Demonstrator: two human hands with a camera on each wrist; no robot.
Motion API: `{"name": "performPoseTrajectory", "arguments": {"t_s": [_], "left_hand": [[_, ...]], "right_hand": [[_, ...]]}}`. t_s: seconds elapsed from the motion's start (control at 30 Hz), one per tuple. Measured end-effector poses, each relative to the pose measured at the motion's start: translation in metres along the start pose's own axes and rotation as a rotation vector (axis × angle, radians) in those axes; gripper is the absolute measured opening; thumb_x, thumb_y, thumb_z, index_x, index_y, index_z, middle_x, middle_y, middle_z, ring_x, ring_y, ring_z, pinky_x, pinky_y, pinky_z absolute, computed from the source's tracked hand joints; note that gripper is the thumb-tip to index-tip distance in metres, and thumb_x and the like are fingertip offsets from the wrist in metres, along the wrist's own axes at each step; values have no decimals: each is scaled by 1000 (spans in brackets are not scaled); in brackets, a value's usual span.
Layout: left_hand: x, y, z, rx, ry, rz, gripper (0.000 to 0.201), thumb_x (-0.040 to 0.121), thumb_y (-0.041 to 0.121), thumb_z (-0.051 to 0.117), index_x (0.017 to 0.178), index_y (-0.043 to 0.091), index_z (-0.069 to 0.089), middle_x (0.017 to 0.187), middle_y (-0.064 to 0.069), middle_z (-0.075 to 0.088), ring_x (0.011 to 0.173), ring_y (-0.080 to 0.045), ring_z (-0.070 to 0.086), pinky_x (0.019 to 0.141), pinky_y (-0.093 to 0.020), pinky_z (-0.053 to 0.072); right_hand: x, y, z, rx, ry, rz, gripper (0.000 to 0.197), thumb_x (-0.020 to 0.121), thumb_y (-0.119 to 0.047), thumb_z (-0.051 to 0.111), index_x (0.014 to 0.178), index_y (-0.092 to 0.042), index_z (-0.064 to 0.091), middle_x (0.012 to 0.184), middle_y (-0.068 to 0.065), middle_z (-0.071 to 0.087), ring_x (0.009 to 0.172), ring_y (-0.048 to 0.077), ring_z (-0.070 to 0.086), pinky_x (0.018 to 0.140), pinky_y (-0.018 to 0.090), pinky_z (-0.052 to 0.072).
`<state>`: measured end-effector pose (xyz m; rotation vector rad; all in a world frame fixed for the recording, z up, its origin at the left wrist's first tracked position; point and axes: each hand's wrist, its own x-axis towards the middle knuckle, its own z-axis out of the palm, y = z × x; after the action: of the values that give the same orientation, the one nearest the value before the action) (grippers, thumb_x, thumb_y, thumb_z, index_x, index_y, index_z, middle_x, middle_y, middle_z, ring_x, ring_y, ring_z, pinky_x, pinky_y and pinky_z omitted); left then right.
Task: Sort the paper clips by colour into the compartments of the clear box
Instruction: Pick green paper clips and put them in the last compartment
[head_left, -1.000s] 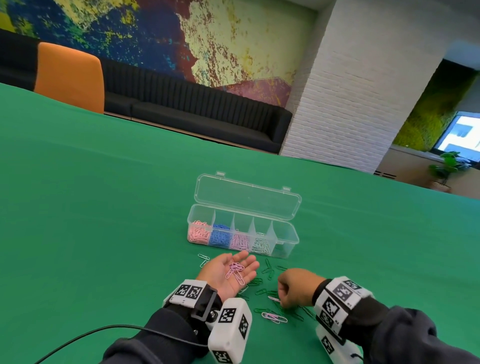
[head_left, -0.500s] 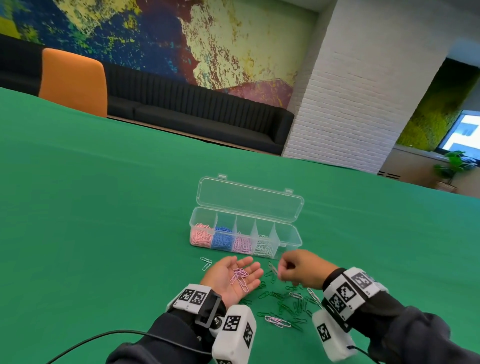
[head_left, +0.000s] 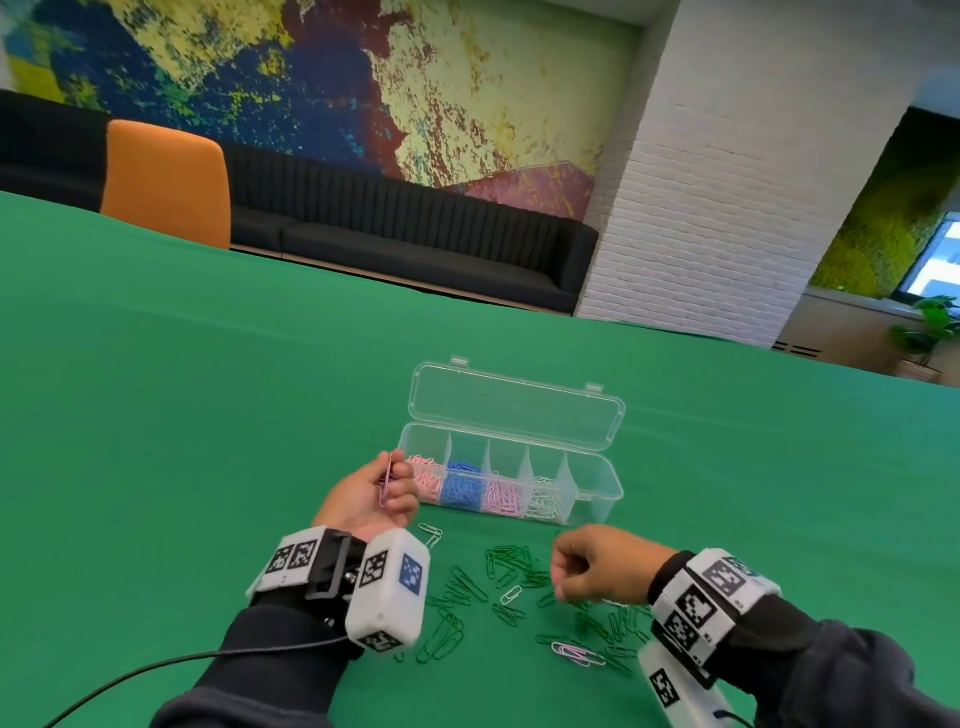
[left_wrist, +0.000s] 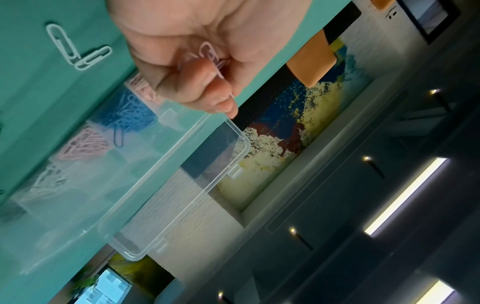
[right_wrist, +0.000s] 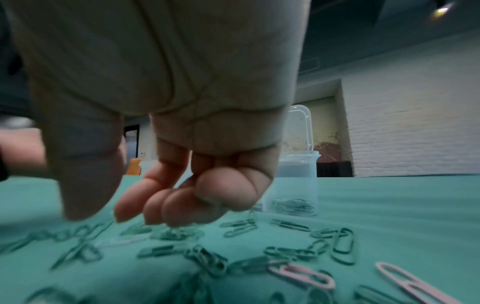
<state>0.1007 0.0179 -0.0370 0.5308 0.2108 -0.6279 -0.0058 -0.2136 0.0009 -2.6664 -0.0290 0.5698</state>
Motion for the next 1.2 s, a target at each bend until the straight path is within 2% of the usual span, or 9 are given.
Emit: {"name": "performPoseTrajectory", "arguments": {"t_s": [0.1, 0.2, 0.37, 0.5, 0.63, 0.73, 0.87, 0.97, 1.2], "left_hand": [[6, -7, -2, 5, 34, -12, 31, 101, 24, 34, 82, 9, 53, 49, 0, 50, 32, -7, 41, 30, -13, 32], [9, -27, 4, 65, 21, -58, 28, 101, 23, 36, 84, 9, 54, 49, -1, 50, 33, -8, 43, 31, -13, 34], [5, -63, 12, 76, -36, -143, 24, 98, 17, 41, 85, 3, 56, 59, -8, 57, 41, -16, 57, 38, -18, 48], [5, -85, 15, 90, -32, -188, 30, 99, 18, 37, 89, -1, 57, 76, -17, 60, 64, -27, 62, 55, -30, 55], [3, -93, 20, 114, 9, -219, 36, 100, 23, 32, 91, -2, 56, 86, -21, 59, 83, -32, 57, 78, -41, 43], [2, -94, 20, 120, -1, -251, 39, 101, 27, 30, 95, -2, 56, 87, -21, 60, 84, -32, 57, 79, -43, 43], [6, -93, 19, 77, -3, -227, 41, 101, 27, 30, 90, -2, 57, 80, -21, 65, 72, -32, 66, 77, -41, 47], [9, -93, 17, 66, -6, -214, 43, 100, 28, 29, 88, -1, 58, 75, -20, 67, 62, -31, 69, 73, -38, 49], [9, -96, 16, 118, 15, -195, 42, 100, 29, 30, 89, 0, 59, 77, -21, 66, 64, -31, 69, 77, -40, 45]], "right_hand": [[-6, -1, 9, -158, -111, 17, 22, 85, -16, 64, 73, -27, 49, 72, -15, 54, 65, -4, 49, 61, 10, 39], [-9, -2, 21, -305, -144, 46, 25, 82, -19, 67, 70, -27, 47, 70, -13, 49, 69, 8, 49, 60, 15, 39], [-6, -1, 25, -399, -71, 12, 27, 87, -12, 55, 68, -24, 43, 71, -10, 46, 78, 13, 49, 75, 20, 46], [3, 4, 11, -279, 64, -21, 24, 89, -15, 54, 69, -26, 45, 75, -10, 50, 76, 10, 50, 79, 21, 49], [7, -1, -11, 36, 284, -94, 13, 90, -23, 59, 79, -17, 55, 71, -10, 54, 60, 2, 48, 58, 9, 41], [6, -8, -21, 263, 375, -106, 11, 91, -21, 58, 86, -11, 58, 68, -7, 54, 54, 3, 47, 47, 8, 37], [1, -6, -10, -27, 121, -68, 18, 86, -17, 63, 74, -26, 53, 70, -12, 55, 63, 2, 49, 60, 11, 41], [-3, 0, 15, -286, -59, -30, 27, 84, -17, 64, 68, -31, 46, 66, -15, 49, 61, -3, 44, 57, 11, 34], [-4, 0, 25, -358, -12, -75, 24, 87, -13, 53, 68, -26, 46, 67, -12, 46, 74, 12, 48, 60, 14, 39]]}}
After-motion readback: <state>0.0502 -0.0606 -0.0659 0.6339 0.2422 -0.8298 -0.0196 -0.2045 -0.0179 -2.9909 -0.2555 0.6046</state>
